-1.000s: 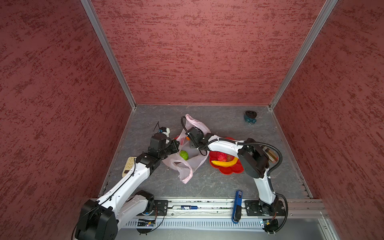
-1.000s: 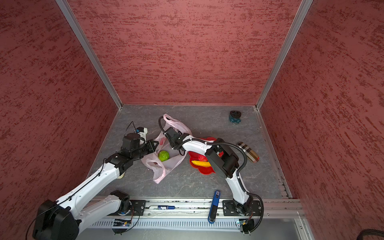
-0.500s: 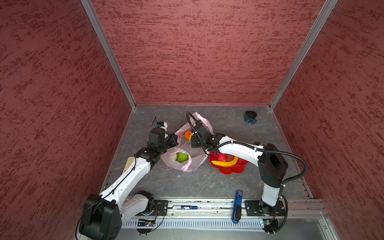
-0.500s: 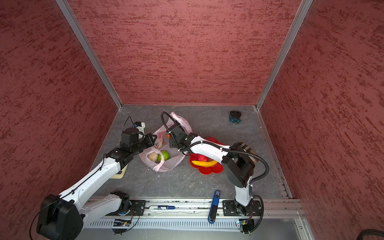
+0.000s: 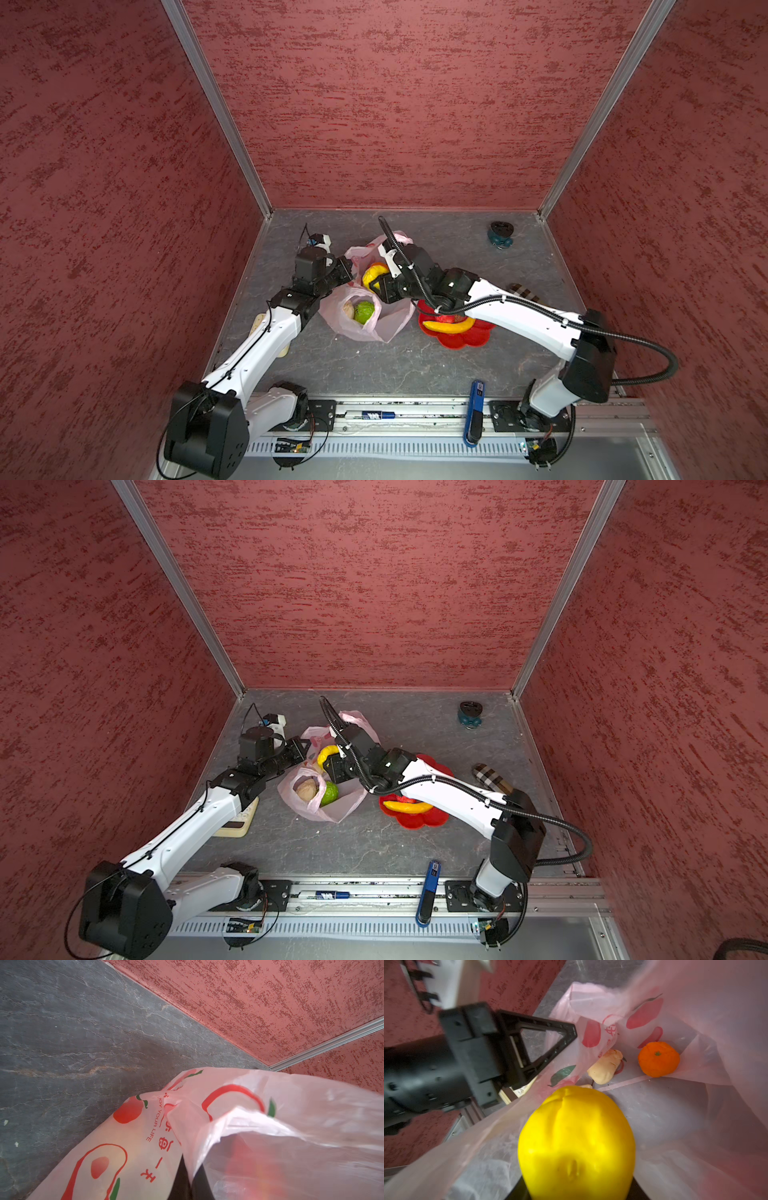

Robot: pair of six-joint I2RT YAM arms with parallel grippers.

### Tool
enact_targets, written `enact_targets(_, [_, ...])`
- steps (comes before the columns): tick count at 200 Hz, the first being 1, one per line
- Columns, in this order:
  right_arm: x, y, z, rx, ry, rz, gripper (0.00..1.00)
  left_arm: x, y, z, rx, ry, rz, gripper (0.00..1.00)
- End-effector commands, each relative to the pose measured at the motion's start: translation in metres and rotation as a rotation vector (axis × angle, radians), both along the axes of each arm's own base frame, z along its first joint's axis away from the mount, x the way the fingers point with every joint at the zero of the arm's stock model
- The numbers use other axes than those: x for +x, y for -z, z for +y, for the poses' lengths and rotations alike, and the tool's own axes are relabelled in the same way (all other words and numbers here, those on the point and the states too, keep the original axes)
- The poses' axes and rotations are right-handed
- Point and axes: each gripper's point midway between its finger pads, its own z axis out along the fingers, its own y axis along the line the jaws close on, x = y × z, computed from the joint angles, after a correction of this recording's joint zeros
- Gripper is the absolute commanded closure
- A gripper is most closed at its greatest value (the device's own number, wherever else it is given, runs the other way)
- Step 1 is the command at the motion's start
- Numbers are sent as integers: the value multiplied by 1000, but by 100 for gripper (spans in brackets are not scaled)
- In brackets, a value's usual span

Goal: Take the fake fruits out of the plastic bag
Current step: 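Lift the yellow lemon out of the bag and carry it over the plate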

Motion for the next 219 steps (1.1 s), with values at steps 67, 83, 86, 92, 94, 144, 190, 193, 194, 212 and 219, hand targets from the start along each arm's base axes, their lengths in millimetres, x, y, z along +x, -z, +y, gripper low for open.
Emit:
enact_targets(67, [-15, -86, -75, 74, 85, -135, 82, 6, -15, 13, 2, -45, -38, 100])
enact_targets(83, [-7, -89, -108, 47, 183, -152, 82, 5, -14, 16, 6, -50, -33, 100])
enact_targets(86, [-6, -88, -115, 42, 200, -153, 82, 5, -14, 17, 6, -52, -32, 100])
enact_targets(92, [-3, -87, -129, 29, 242, -154, 82, 4, -13, 18, 6, -54, -29, 100])
enact_targets(94, [-2, -86, -133, 26, 252, -153, 82, 4, -13, 18, 6, -54, -28, 100])
enact_targets(144, [14, -25, -217, -49, 493, -23, 81, 3, -14, 30, -1, -74, -24, 100])
enact_targets(190, [21, 68, -244, -173, 592, 147, 81, 1, -15, 32, -3, -73, -18, 100])
enact_targets(193, [21, 74, -246, -182, 600, 156, 81, 1, -16, 32, -3, -74, -21, 100])
enact_targets(194, [21, 75, -246, -184, 601, 158, 81, 1, -16, 33, -3, -74, -19, 100])
enact_targets(212, [22, 100, -253, -215, 628, 200, 81, -1, -16, 34, 1, -74, -20, 100])
enact_targets(219, [22, 110, -255, -231, 637, 218, 81, -1, -17, 34, 0, -77, -20, 100])
